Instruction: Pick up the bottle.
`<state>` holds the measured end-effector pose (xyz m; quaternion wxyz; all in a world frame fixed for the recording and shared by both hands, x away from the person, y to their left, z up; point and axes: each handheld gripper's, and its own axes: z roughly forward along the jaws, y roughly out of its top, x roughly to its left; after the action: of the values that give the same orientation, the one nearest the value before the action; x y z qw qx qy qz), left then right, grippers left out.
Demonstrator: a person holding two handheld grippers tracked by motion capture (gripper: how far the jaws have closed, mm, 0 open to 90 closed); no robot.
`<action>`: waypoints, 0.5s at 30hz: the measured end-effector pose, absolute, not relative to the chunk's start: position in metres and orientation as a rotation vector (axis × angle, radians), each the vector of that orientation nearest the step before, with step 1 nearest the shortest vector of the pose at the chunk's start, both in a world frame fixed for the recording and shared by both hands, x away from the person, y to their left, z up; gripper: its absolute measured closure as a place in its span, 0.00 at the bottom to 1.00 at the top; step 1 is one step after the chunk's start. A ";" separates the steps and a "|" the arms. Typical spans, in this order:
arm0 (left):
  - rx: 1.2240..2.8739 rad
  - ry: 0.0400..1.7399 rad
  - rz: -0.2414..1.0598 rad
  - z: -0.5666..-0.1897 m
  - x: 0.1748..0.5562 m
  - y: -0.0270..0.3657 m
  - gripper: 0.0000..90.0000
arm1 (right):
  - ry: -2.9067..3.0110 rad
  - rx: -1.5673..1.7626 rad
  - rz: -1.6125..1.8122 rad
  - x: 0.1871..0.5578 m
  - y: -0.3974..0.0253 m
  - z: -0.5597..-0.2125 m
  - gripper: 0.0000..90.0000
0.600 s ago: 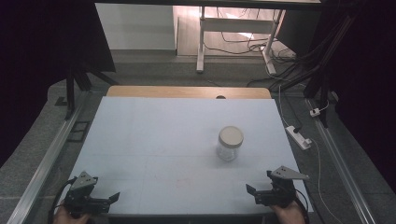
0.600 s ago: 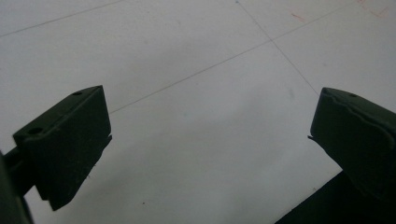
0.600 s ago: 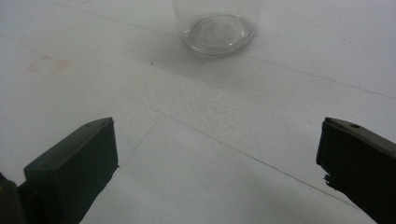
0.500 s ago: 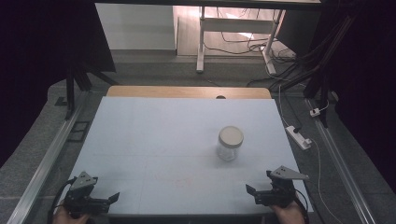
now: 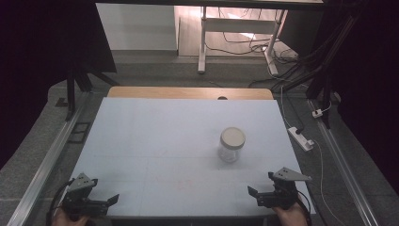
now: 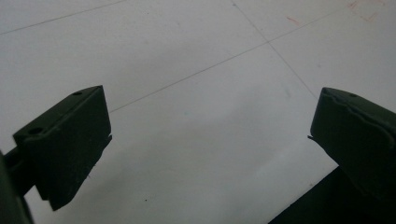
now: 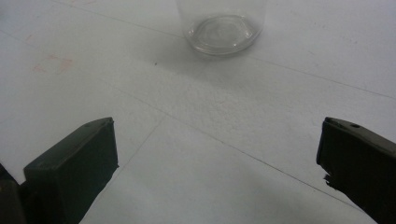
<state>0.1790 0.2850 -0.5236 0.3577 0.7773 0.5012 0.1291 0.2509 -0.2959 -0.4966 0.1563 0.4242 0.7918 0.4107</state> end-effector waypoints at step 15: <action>2.036 1.259 0.332 -0.524 0.179 0.282 0.00 | 2.287 1.196 1.187 0.251 -0.296 -0.496 0.00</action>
<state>0.1787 0.2821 -0.5236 0.3547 0.7876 0.4872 0.1284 0.2513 -0.2955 -0.4962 0.1499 0.4163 0.7960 0.4130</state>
